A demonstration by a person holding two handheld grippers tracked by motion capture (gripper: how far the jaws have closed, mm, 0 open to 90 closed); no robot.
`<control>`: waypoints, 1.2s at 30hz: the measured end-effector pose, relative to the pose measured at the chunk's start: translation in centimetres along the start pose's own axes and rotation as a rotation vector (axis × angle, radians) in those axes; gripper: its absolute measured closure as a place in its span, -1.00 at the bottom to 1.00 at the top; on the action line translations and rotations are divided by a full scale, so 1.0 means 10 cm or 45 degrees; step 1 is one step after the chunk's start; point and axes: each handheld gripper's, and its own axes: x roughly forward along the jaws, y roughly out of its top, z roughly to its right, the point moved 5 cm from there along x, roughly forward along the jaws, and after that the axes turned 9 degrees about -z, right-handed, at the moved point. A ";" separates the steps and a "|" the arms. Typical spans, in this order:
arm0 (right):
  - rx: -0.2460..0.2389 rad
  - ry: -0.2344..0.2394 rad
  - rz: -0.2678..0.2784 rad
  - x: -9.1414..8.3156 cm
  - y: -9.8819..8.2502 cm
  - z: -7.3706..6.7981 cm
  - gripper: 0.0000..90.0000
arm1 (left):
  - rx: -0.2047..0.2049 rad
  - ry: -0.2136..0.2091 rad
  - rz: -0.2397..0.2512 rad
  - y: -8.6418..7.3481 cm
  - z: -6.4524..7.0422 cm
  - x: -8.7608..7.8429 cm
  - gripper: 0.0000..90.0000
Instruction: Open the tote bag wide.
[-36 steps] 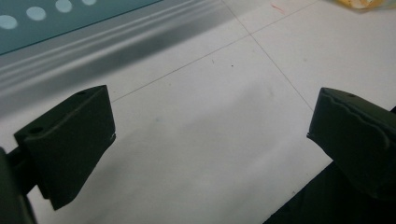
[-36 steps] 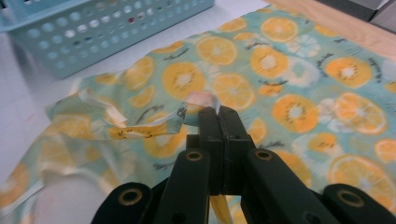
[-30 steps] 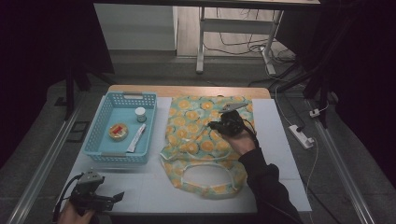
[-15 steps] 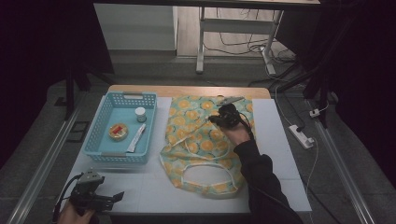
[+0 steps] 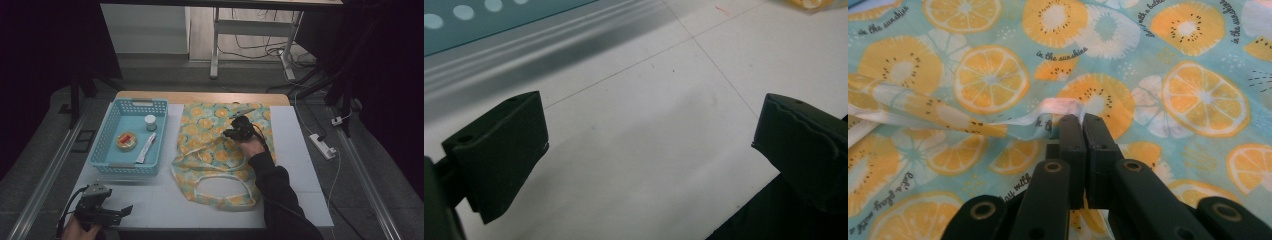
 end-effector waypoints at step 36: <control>-0.156 0.103 -0.054 -0.38 -0.37 -0.78 -1.00 | 0.009 0.000 0.004 0.01 0.01 0.00 -0.97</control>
